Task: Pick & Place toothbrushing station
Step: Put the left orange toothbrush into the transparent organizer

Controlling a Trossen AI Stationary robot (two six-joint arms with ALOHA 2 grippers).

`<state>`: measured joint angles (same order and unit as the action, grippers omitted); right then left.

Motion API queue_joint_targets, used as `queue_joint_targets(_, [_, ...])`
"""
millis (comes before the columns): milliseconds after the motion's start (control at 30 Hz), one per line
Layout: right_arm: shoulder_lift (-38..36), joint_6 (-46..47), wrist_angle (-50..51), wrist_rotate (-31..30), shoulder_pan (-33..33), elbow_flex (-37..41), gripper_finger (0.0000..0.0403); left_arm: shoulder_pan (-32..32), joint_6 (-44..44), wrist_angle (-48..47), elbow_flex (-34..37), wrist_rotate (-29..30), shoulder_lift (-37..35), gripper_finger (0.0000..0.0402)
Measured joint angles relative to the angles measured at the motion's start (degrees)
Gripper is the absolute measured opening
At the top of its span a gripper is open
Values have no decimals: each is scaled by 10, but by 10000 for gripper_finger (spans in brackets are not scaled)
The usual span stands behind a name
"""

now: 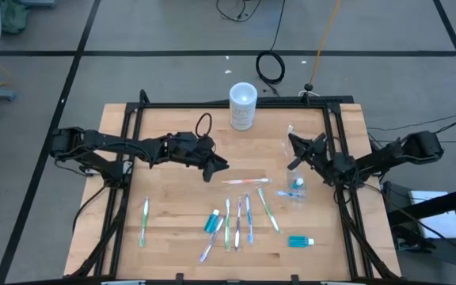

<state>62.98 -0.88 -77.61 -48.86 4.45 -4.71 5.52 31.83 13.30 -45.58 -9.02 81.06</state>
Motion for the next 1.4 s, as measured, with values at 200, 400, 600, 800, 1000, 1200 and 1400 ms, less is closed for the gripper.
queue_joint_targets(200, [14, 25, 11, -37, 21, 0, 2, -11, -30, -7, 0, 0, 0, 131])
queue_joint_targets(400, [5, -20, -6, -70, 70, -18, 1, -20, -45, -15, 0, 0, 0, 131])
queue_joint_targets(600, [-2, -103, 12, -189, 134, -44, 1, -23, -53, 0, 0, 0, 0, 131])
queue_joint_targets(800, [-22, -149, 11, -286, 207, -67, 0, -23, -60, 3, 0, 0, 0, 131])
queue_joint_targets(1000, [-30, -117, 34, -310, 247, -69, 0, -23, -59, 3, 0, 0, 0, 131])
queue_joint_targets(1200, [-29, -4, 181, -306, 234, -69, 0, -23, -61, 3, 0, 0, 0, 131])
queue_joint_targets(1400, [-29, 136, 327, -304, 206, -69, 0, -23, -61, 3, 0, 0, 0, 131])
